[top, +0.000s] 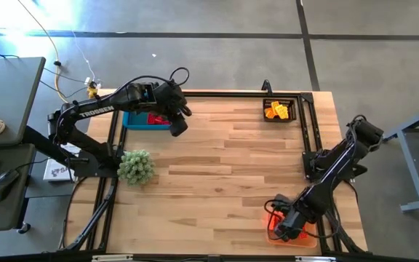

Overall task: Sort & place blocks by color
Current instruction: Return to Home Position

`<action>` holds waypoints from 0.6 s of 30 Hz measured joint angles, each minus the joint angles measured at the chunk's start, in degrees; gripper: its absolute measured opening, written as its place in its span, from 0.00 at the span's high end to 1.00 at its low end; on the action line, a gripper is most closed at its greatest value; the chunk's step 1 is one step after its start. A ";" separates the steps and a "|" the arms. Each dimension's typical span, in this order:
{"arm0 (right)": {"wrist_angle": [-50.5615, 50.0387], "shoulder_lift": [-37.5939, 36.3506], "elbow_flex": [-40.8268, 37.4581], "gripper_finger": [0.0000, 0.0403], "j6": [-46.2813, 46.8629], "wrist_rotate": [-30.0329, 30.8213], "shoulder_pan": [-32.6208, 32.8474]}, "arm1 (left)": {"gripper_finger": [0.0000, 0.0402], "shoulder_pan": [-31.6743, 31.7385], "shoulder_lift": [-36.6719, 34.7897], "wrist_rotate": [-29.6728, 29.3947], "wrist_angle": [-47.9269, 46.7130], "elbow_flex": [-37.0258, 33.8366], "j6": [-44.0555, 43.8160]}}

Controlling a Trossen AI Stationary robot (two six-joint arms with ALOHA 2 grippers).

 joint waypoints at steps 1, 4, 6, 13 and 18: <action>-0.28 -0.65 0.00 0.41 -0.92 1.64 -0.01 | 0.58 -0.24 0.00 0.45 0.23 0.00 -0.59; -2.40 -3.09 0.00 0.42 -2.92 7.61 -0.57 | 0.58 -2.29 -0.15 0.65 1.23 0.00 -3.01; -3.55 -5.12 0.00 0.44 -4.47 11.67 -1.42 | 0.58 -4.75 -0.97 -0.07 1.23 -0.02 -4.18; -3.53 -11.70 0.00 0.45 -15.95 27.17 -7.57 | 0.58 -16.64 -6.06 -5.59 5.71 -3.24 -8.34; -0.22 -15.37 0.00 0.45 -25.56 34.29 -13.54 | 0.59 -21.70 -13.52 -4.80 9.33 -10.73 -11.43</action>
